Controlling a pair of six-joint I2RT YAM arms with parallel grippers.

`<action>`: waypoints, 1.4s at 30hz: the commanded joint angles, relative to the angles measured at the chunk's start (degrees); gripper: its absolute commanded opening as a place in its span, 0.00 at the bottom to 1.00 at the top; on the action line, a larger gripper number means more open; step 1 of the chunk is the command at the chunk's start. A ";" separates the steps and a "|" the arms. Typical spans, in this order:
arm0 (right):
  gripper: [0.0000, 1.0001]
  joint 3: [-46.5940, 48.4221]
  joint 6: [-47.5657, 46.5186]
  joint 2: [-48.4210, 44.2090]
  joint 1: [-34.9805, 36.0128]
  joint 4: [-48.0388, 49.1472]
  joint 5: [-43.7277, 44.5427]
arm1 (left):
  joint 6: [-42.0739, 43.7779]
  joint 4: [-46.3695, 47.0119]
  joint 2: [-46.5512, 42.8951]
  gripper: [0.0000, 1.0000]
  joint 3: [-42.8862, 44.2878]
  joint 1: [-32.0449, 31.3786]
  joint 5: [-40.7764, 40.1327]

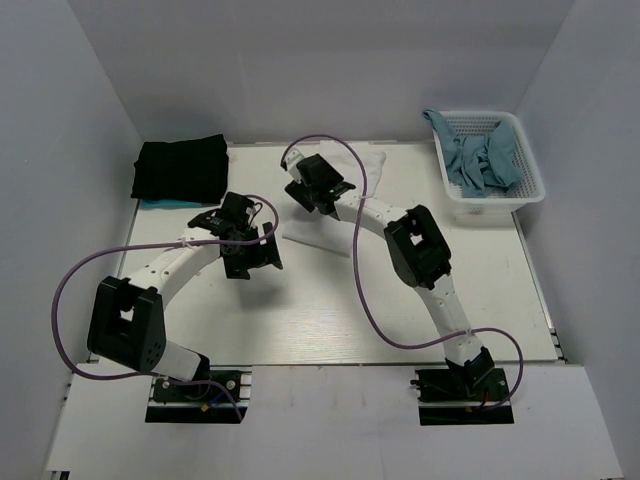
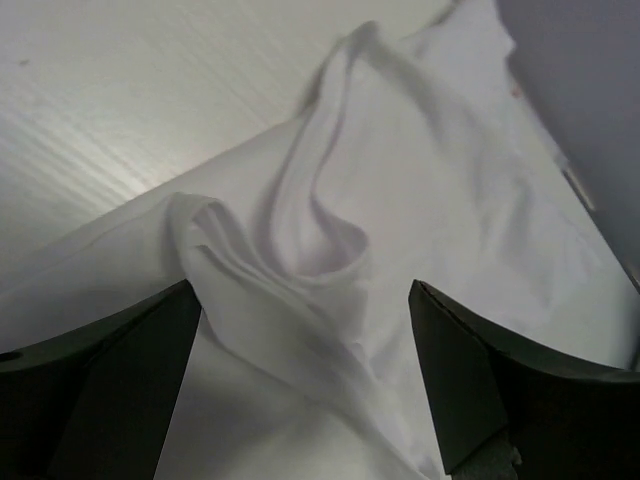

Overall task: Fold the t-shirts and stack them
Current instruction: Fold the folded rectangular tshirt in 1/3 of the way, then grab one side of the 2/3 rectangular tshirt with both arms

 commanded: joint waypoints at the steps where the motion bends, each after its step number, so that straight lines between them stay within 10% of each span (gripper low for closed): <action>1: 0.90 2.74 1.04 0.80 -0.61 4.88 12.75 | 0.61 0.88 -2.76 1.00 -0.26 0.08 -0.30; 14: 0.90 11.26 7.64 5.02 -3.86 5.77 19.20 | 1.13 2.11 -0.47 1.00 0.88 0.08 0.23; 20: 0.90 8.82 22.47 -9.69 -4.21 -8.10 8.75 | 1.66 3.86 3.02 1.00 6.50 0.60 -1.79; 24: 0.90 -7.30 44.39 -23.43 -5.53 -15.24 3.56 | 1.66 5.80 9.45 1.00 12.91 0.60 -4.78; 33: 0.90 -45.73 62.21 -44.55 -7.11 -9.29 -21.31 | 1.05 11.33 24.92 0.88 23.38 0.60 0.92; 42: 0.90 -48.06 68.89 -36.56 -7.20 -3.47 -33.01 | 0.52 14.50 25.98 0.79 20.14 0.69 -0.30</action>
